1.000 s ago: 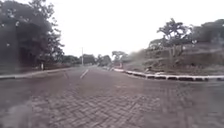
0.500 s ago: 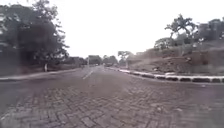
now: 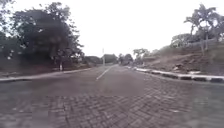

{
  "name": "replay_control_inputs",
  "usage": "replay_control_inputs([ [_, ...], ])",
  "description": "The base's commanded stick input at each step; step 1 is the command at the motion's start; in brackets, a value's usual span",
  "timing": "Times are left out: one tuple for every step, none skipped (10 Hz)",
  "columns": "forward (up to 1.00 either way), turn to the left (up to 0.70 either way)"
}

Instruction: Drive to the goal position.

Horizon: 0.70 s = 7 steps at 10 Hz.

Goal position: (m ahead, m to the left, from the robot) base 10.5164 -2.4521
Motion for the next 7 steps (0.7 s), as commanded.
replay_control_inputs([
  [1.00,0.00],
  [1.00,0.00],
  [1.00,0.00],
  [1.00,0.00],
  [1.00,0.00],
  [1.00,-0.05],
  [1.00,-0.21],
])
